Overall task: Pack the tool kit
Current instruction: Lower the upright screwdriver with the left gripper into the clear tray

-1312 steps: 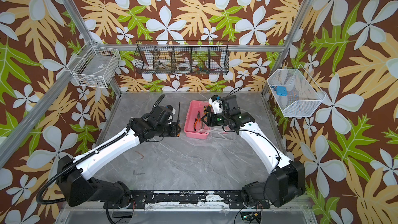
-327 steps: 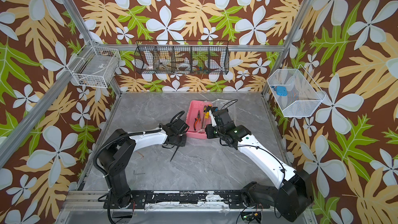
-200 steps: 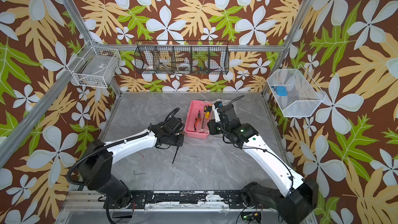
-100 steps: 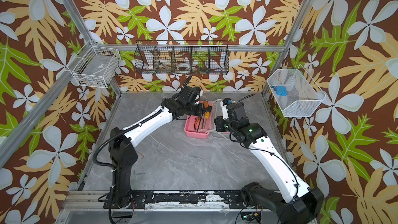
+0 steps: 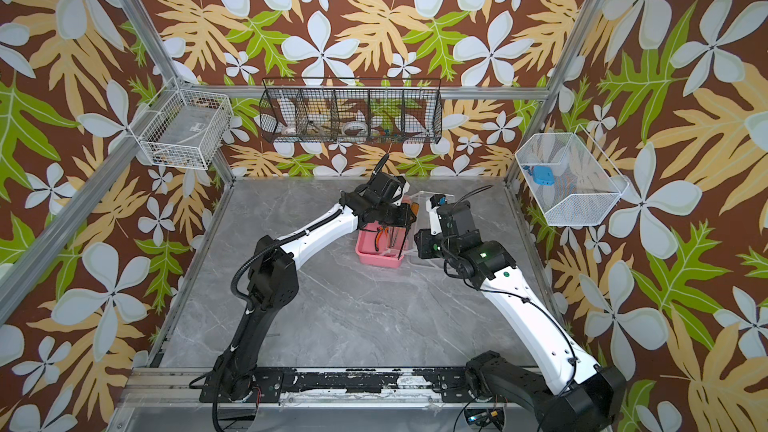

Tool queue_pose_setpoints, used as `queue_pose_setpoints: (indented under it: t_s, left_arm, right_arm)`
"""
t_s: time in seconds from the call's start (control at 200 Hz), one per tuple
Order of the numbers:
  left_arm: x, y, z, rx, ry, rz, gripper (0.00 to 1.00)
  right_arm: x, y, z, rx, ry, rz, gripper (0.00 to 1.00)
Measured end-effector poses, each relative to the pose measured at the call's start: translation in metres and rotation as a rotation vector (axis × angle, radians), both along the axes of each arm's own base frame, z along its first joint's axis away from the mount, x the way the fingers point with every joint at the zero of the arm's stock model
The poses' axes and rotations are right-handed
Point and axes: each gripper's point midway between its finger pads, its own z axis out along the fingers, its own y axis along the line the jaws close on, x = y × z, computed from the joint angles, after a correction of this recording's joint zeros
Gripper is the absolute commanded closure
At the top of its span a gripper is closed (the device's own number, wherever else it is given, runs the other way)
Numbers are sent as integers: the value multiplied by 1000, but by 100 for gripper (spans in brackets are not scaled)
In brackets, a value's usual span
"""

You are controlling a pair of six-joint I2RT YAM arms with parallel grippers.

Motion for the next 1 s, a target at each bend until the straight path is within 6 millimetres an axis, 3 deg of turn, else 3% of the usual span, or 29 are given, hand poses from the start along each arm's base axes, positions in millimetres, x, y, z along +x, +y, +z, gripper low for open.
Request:
queue_pose_setpoints:
  t_s: [0.475, 0.761, 1.001]
  left_arm:
    - [38, 16, 5, -87, -2, 117, 100]
    - [43, 10, -25, -120, 54, 164, 100]
    - [47, 8, -29, -142, 49, 178, 65]
  right_arm:
    - [-8, -4, -12, -6, 20, -8, 65]
    - [-8, -4, -12, -6, 20, -8, 65]
    - [-10, -7, -15, -11, 23, -17, 64]
